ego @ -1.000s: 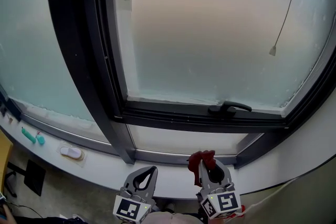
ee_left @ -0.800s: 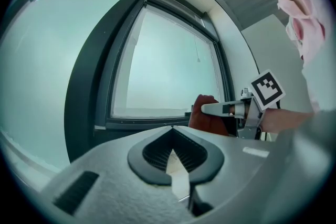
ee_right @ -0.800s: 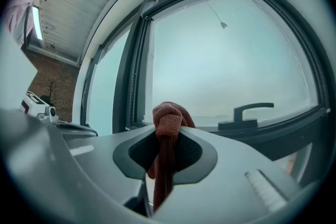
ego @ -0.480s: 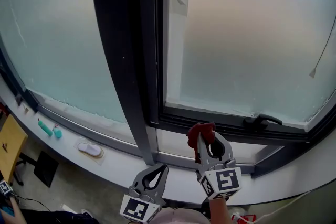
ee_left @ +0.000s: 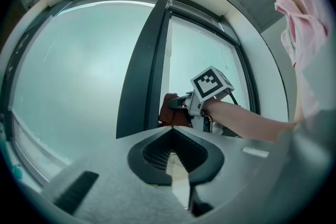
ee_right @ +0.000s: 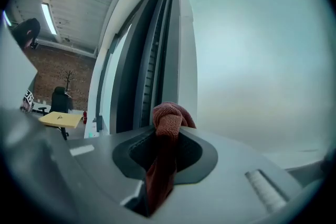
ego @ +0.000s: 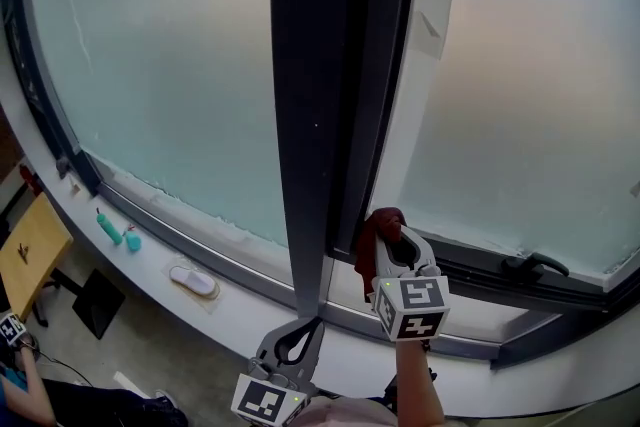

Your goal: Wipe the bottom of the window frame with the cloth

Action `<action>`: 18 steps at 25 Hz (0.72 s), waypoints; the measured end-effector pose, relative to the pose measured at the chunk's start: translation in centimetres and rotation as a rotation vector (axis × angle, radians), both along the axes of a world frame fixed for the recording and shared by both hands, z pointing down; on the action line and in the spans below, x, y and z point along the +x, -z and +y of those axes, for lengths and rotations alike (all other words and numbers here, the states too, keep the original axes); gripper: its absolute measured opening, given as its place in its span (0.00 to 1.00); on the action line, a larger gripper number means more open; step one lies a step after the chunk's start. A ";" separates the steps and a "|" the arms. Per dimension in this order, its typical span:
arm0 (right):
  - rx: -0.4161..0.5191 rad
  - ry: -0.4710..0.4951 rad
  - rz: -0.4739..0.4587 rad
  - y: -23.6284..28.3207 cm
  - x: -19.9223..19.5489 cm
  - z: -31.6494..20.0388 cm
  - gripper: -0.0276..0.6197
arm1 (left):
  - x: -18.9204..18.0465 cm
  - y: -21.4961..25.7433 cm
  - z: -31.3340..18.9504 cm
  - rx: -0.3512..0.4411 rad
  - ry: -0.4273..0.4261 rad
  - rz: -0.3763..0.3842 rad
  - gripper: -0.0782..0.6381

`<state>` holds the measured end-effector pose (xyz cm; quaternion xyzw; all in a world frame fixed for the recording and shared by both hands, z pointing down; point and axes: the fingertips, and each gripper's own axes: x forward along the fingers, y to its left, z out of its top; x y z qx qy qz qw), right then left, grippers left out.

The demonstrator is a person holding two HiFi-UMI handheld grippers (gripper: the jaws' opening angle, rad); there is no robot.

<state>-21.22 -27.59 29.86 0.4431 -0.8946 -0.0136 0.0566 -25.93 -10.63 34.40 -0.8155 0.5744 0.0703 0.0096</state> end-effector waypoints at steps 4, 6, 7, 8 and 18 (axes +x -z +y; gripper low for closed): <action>-0.069 -0.025 0.079 -2.1 -1.1 -1.7 0.14 | -0.9 -0.1 -0.5 -0.007 0.018 0.007 0.11; -0.084 -0.033 0.124 -2.7 -1.1 -2.5 0.14 | -1.0 -0.4 -0.9 -0.017 0.014 0.006 0.11; -0.091 -0.034 0.143 -2.9 -1.1 -2.8 0.14 | -1.0 -0.5 -1.0 -0.020 0.011 0.006 0.11; -0.099 -0.035 0.162 -3.1 -1.1 -3.1 0.14 | -1.0 -0.6 -1.2 -0.022 0.007 0.006 0.11; -0.219 -0.032 0.382 -4.9 -1.7 -5.1 0.14 | 0.1 -1.0 -2.7 -0.044 -0.027 0.028 0.11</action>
